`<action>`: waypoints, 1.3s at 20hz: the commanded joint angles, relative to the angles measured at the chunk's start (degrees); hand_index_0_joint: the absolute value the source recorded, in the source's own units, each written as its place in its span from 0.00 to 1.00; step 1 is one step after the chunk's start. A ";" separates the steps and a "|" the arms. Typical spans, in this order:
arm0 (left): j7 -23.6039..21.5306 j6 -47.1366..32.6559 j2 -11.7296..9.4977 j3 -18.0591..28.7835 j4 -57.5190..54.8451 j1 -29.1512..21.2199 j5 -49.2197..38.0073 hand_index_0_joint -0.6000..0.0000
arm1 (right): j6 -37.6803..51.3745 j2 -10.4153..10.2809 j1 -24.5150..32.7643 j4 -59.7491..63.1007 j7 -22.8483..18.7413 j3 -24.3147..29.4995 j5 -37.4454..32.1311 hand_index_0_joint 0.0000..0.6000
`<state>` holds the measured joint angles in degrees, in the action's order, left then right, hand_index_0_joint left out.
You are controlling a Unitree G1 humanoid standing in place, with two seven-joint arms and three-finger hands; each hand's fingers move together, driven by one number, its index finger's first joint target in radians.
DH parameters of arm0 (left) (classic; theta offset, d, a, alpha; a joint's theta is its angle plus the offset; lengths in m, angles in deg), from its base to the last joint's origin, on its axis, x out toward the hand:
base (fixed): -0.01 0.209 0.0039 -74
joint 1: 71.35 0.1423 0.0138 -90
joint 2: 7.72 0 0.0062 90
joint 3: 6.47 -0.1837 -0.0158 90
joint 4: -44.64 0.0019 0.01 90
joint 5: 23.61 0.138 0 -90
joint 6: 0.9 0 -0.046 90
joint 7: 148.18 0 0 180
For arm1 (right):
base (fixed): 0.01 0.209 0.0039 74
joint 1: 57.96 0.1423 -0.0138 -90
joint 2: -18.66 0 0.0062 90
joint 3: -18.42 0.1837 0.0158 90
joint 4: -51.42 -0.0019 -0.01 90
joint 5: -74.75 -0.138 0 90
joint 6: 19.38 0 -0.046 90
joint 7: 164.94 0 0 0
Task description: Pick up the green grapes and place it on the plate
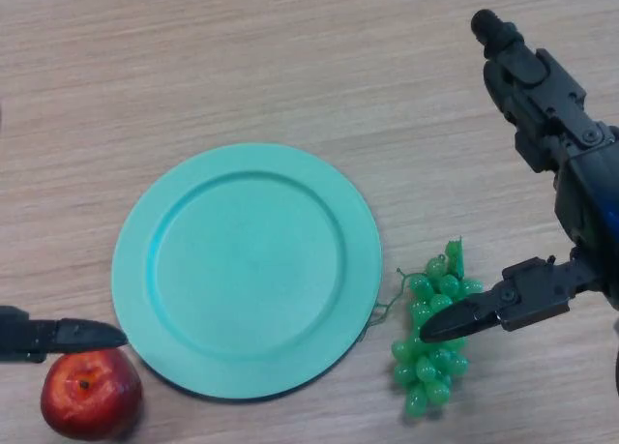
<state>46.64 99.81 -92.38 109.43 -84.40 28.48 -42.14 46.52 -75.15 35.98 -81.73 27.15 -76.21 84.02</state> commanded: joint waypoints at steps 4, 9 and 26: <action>3.94 -7.30 -0.28 5.32 -1.84 1.41 -2.46 1.00 | 6.52 -0.79 1.86 -3.70 -1.95 -1.81 1.44 0.00; 5.22 -10.84 -0.22 6.69 2.21 2.67 -1.75 1.00 | 9.33 -0.60 1.00 -0.60 -0.85 -2.36 1.84 0.00; 2.52 -13.25 -1.48 11.44 7.84 0.76 -3.11 1.00 | 56.40 7.42 10.45 38.07 10.18 3.06 41.69 0.00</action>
<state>50.47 96.62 -90.79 116.25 -73.82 30.00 -42.15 100.02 -68.25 43.80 -40.99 43.26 -75.57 129.09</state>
